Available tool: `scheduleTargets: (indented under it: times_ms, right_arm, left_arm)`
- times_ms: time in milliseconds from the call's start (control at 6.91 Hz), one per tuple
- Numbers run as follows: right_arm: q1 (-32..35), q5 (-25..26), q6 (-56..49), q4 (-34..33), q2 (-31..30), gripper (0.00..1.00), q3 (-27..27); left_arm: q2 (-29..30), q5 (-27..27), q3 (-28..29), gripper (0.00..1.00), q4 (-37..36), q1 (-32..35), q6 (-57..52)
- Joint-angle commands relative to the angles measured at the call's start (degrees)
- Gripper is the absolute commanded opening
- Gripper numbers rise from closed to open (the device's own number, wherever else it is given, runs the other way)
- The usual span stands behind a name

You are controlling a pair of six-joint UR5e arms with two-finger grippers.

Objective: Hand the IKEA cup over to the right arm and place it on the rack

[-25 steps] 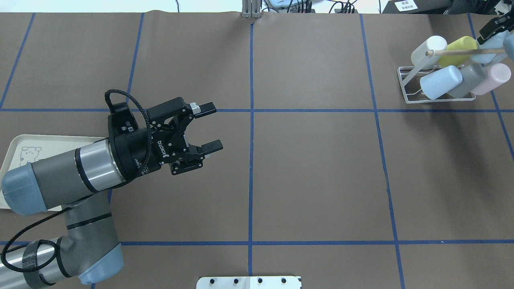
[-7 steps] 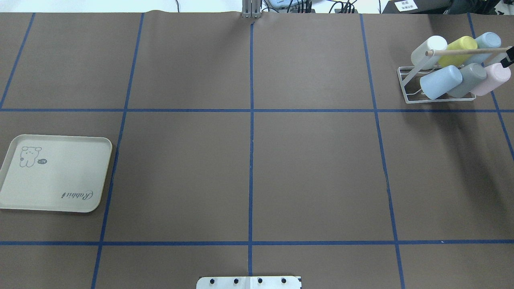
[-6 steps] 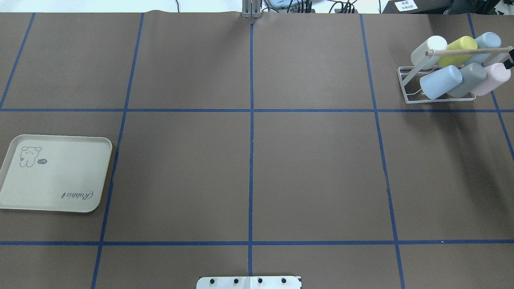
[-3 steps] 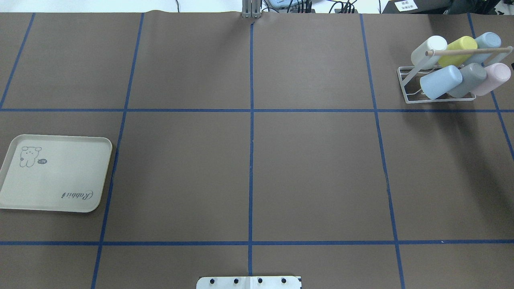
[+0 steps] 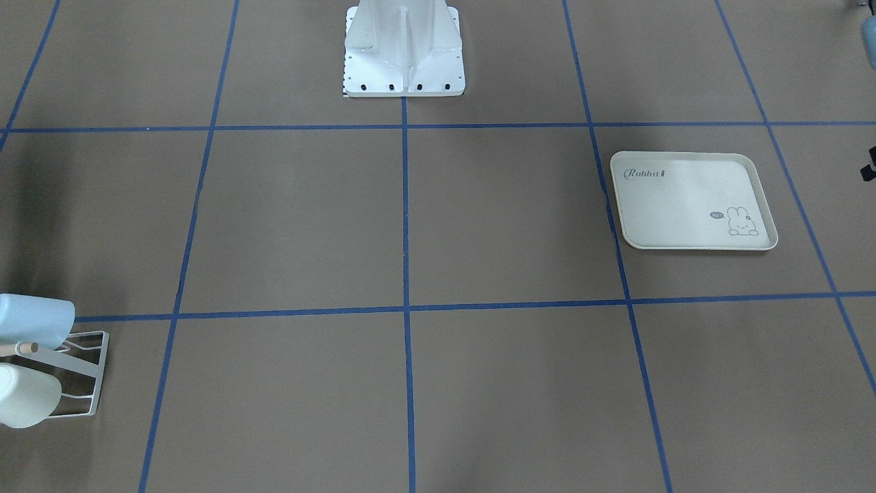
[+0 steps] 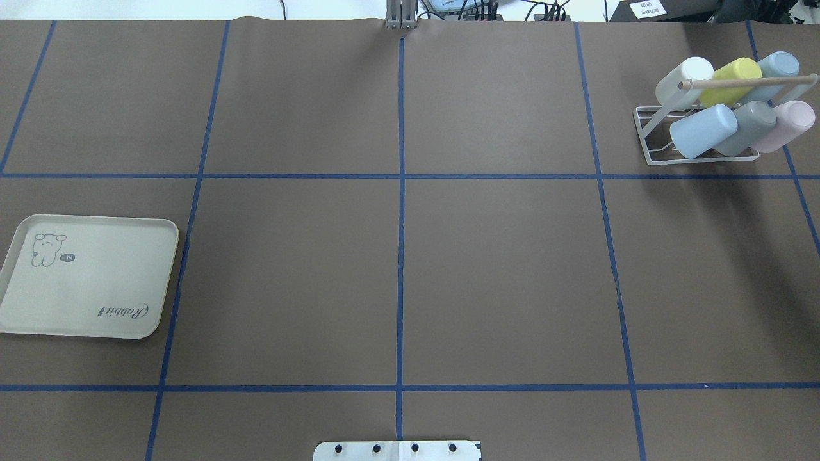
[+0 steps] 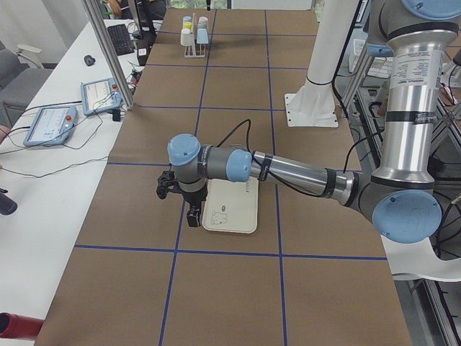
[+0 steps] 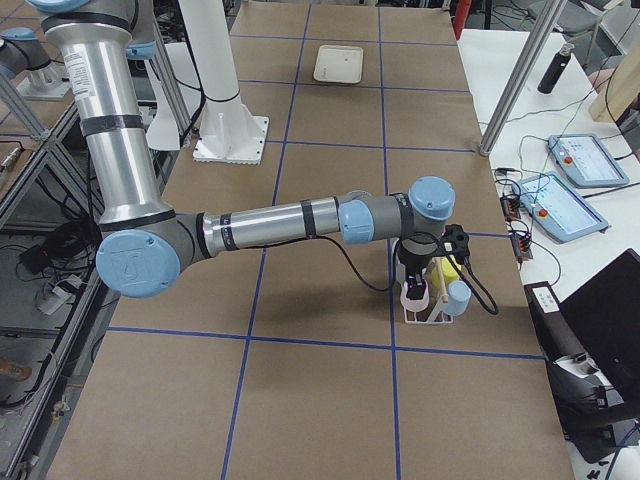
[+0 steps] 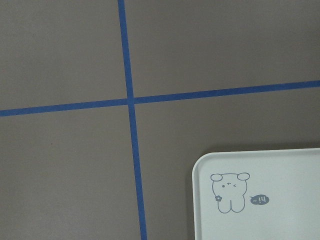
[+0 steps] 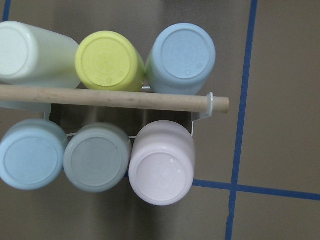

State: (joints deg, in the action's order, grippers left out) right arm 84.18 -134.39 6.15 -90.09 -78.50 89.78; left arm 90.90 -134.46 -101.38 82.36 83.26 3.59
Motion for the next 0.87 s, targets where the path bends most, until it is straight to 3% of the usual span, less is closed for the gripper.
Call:
scheduleTargets:
  times_ms: [0, 724]
  right_arm:
    - [-0.06, 0.53, 0.35, 0.0, -2.26, 1.0, 2.67]
    - [-0.33, -0.25, 0.7, 0.7, -3.94, 1.0, 3.56]
  left_arm:
    - [-0.11, -4.4, 2.57, 1.0, -0.72, 2.06, -0.07]
    - [-0.56, -3.53, 0.31, 1.0, -0.18, 2.7, 0.62]
